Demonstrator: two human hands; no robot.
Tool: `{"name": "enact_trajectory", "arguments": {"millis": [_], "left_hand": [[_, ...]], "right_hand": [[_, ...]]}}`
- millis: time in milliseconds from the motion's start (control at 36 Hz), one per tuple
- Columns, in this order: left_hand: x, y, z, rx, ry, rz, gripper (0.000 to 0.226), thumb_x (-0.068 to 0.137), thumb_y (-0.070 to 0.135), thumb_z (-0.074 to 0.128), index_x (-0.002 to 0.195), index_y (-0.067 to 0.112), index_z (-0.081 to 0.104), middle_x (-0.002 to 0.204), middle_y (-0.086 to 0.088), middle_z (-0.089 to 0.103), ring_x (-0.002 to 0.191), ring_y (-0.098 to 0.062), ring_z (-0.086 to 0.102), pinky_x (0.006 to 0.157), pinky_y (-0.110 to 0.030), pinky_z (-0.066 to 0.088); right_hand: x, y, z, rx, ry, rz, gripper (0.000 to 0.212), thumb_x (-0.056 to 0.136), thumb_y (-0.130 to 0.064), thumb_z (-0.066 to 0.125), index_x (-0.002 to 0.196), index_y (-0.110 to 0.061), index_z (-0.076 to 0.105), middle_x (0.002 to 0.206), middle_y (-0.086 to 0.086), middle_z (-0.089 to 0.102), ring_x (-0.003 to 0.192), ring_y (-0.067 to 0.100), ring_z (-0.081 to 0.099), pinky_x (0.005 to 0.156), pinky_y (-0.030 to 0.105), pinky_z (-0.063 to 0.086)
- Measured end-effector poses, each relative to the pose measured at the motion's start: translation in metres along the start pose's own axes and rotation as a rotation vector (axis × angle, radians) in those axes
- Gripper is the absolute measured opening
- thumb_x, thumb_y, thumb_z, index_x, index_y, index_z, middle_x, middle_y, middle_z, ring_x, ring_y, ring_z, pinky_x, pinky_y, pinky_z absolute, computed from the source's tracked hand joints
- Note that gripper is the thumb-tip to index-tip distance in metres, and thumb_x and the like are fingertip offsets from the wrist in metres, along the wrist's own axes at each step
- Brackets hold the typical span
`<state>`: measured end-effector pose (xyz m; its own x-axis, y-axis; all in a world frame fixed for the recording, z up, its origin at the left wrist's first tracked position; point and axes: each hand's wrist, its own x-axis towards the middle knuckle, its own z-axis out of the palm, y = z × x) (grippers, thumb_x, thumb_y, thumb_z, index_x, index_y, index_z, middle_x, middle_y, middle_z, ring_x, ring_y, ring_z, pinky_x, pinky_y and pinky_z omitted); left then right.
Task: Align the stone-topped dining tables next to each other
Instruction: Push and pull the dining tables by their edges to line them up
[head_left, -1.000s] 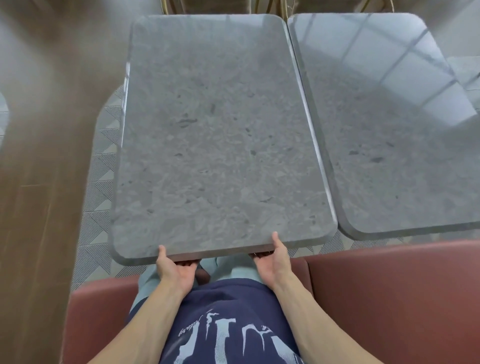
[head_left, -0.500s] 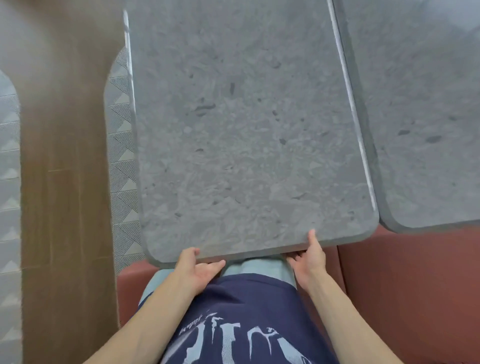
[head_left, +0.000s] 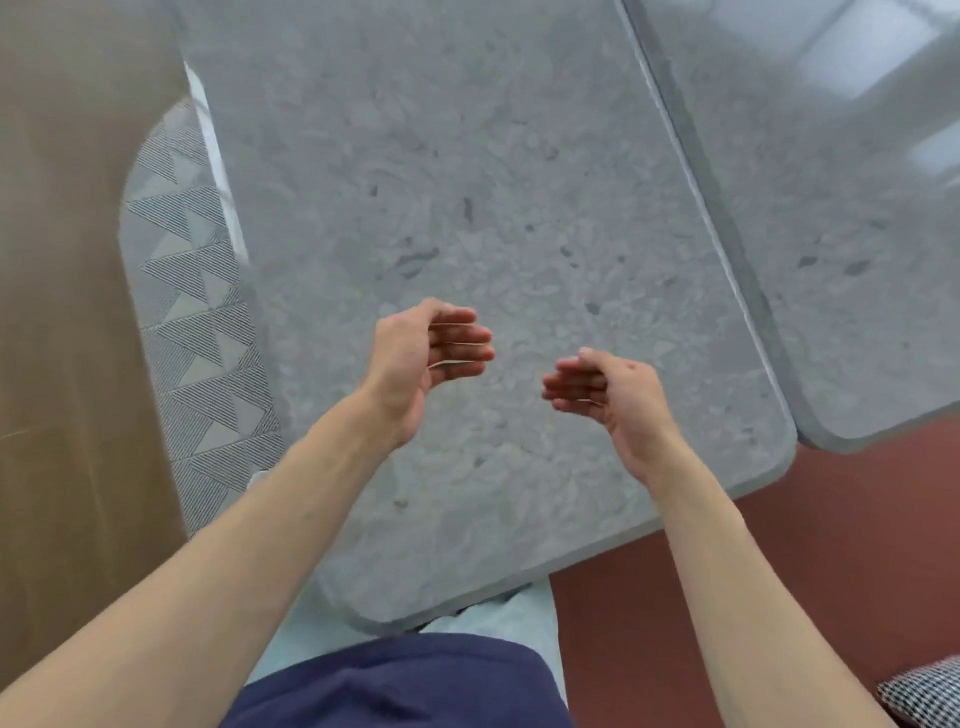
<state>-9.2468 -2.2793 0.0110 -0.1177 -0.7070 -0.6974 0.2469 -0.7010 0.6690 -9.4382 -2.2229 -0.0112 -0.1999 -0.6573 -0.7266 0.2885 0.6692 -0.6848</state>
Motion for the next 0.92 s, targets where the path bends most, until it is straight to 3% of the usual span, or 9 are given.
{"name": "enact_trajectory", "arguments": {"millis": [111, 250, 389, 500, 667, 917], "left_hand": [[0.003, 0.022, -0.053, -0.051, -0.113, 0.062, 0.025, 0.096, 0.016, 0.043, 0.092, 0.005, 0.064, 0.069, -0.009, 0.07, 0.066, -0.025, 0.071, 0.064, -0.03, 0.057], [0.005, 0.04, -0.184, -0.203, -0.215, 0.081, 0.026, 0.097, 0.021, 0.043, 0.098, 0.006, 0.065, 0.081, -0.01, 0.071, 0.074, -0.024, 0.07, 0.066, -0.03, 0.058], [-0.004, 0.104, -0.33, -0.2, -0.166, 0.171, 0.028, 0.099, 0.023, 0.041, 0.1, 0.008, 0.065, 0.087, -0.009, 0.072, 0.078, -0.022, 0.068, 0.068, -0.029, 0.058], [-0.023, 0.19, -0.404, -0.168, -0.115, 0.302, 0.03, 0.099, 0.023, 0.039, 0.099, 0.009, 0.066, 0.087, -0.008, 0.072, 0.078, -0.021, 0.068, 0.067, -0.028, 0.058], [-0.052, 0.315, -0.434, -0.138, -0.11, 0.521, 0.028, 0.095, 0.021, 0.043, 0.097, 0.005, 0.066, 0.081, -0.011, 0.07, 0.074, -0.024, 0.068, 0.064, -0.031, 0.056], [-0.019, 0.431, -0.431, -0.079, -0.172, 0.748, 0.027, 0.089, 0.022, 0.049, 0.088, 0.007, 0.072, 0.079, -0.015, 0.07, 0.071, -0.028, 0.068, 0.063, -0.033, 0.056]], "right_hand": [[0.002, -0.008, 0.072, 0.059, -0.037, -0.193, 0.028, 0.099, -0.014, 0.048, 0.083, -0.003, 0.068, 0.076, 0.013, 0.074, 0.07, 0.027, 0.072, 0.069, 0.033, 0.058], [-0.009, 0.023, 0.176, 0.096, -0.063, -0.314, 0.031, 0.1, -0.016, 0.047, 0.083, -0.005, 0.071, 0.087, 0.017, 0.074, 0.08, 0.031, 0.071, 0.072, 0.035, 0.055], [-0.031, 0.056, 0.311, 0.194, -0.08, -0.311, 0.03, 0.099, -0.017, 0.046, 0.088, -0.005, 0.072, 0.09, 0.018, 0.073, 0.082, 0.029, 0.069, 0.074, 0.033, 0.055], [-0.054, 0.036, 0.41, 0.227, -0.134, -0.349, 0.032, 0.099, -0.016, 0.045, 0.087, -0.005, 0.072, 0.089, 0.018, 0.073, 0.081, 0.027, 0.07, 0.075, 0.035, 0.053], [-0.079, -0.061, 0.501, 0.22, -0.216, -0.511, 0.031, 0.097, -0.015, 0.044, 0.085, -0.003, 0.069, 0.088, 0.017, 0.071, 0.079, 0.026, 0.069, 0.072, 0.031, 0.053], [-0.077, -0.177, 0.557, 0.218, -0.189, -0.738, 0.028, 0.096, -0.018, 0.047, 0.085, -0.003, 0.068, 0.081, 0.014, 0.071, 0.075, 0.024, 0.067, 0.071, 0.033, 0.052]]}}
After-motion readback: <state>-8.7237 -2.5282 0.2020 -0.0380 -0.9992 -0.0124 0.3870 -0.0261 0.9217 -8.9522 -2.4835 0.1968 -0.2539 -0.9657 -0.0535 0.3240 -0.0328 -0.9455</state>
